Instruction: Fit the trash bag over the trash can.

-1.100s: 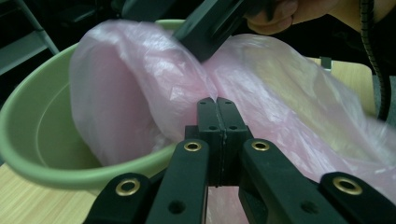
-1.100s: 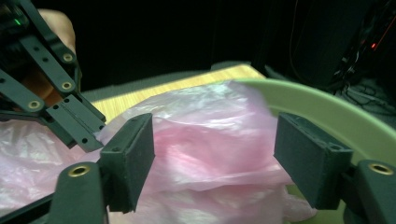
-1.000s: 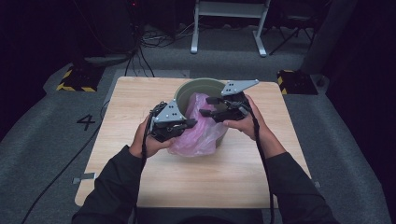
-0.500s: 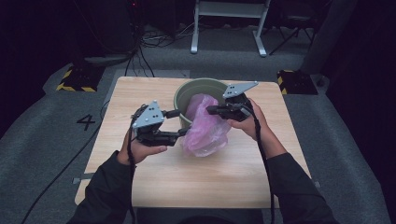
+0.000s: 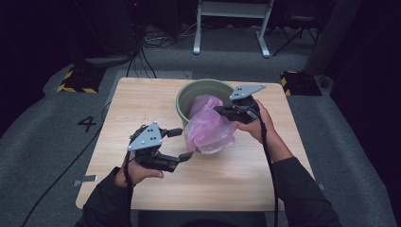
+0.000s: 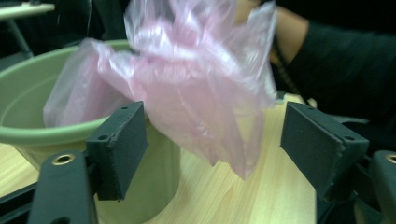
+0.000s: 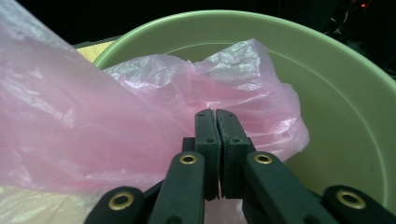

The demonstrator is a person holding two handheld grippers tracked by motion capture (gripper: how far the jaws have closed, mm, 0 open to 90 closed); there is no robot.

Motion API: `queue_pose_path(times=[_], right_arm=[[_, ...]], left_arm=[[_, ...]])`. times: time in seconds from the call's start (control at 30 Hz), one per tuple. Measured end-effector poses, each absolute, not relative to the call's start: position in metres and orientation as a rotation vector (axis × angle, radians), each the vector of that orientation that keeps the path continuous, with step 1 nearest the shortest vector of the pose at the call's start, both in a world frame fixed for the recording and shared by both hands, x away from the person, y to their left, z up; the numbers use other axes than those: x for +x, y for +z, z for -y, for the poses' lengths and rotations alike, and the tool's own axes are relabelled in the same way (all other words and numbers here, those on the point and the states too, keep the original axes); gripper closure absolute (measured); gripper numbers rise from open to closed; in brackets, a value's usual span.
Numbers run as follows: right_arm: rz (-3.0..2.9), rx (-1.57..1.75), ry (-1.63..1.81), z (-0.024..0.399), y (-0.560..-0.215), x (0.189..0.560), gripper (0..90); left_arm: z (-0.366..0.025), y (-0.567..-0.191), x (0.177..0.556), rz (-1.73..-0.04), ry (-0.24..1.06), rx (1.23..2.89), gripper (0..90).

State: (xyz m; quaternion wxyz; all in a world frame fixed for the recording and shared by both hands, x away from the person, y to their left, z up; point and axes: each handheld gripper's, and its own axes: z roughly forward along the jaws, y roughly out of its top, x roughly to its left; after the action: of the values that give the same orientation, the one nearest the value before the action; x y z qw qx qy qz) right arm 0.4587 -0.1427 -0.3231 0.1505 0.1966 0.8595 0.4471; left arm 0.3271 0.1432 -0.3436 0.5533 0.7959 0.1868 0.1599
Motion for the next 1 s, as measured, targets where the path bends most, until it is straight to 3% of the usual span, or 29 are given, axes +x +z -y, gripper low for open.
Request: queue_pose_path(times=[0.17,0.2,0.23,0.27,0.3,0.33,0.8,1.0], right_arm=[[-2.447,0.578,1.3,0.149,-0.322,0.457,80.0],[-2.414,0.592,1.318,0.154,-0.321,0.454,70.8],[-2.414,0.592,1.318,0.154,-0.321,0.454,70.8],[-2.386,0.598,1.34,0.161,-0.317,0.45,63.0],[-2.386,0.598,1.34,0.161,-0.317,0.45,63.0],[-2.371,0.589,1.371,0.167,-0.312,0.444,57.4],[-2.395,0.357,1.591,0.178,-0.292,0.384,33.6],[-2.413,0.245,1.612,0.169,-0.297,0.364,28.9]], left_arm=[[-0.134,-0.348,0.335,-0.49,0.443,1.89,60.4],[-0.133,-0.349,0.339,-0.475,0.458,1.885,67.7],[-0.133,-0.349,0.339,-0.475,0.458,1.885,72.3],[-0.132,-0.349,0.34,-0.477,0.485,1.892,75.1],[-0.131,-0.35,0.341,-0.469,0.493,1.902,75.1],[-0.131,-0.35,0.342,-0.459,0.508,1.908,79.2],[-0.132,-0.349,0.349,-0.466,0.529,1.919,84.0],[-0.134,-0.348,0.352,-0.472,0.515,1.91,84.4]])
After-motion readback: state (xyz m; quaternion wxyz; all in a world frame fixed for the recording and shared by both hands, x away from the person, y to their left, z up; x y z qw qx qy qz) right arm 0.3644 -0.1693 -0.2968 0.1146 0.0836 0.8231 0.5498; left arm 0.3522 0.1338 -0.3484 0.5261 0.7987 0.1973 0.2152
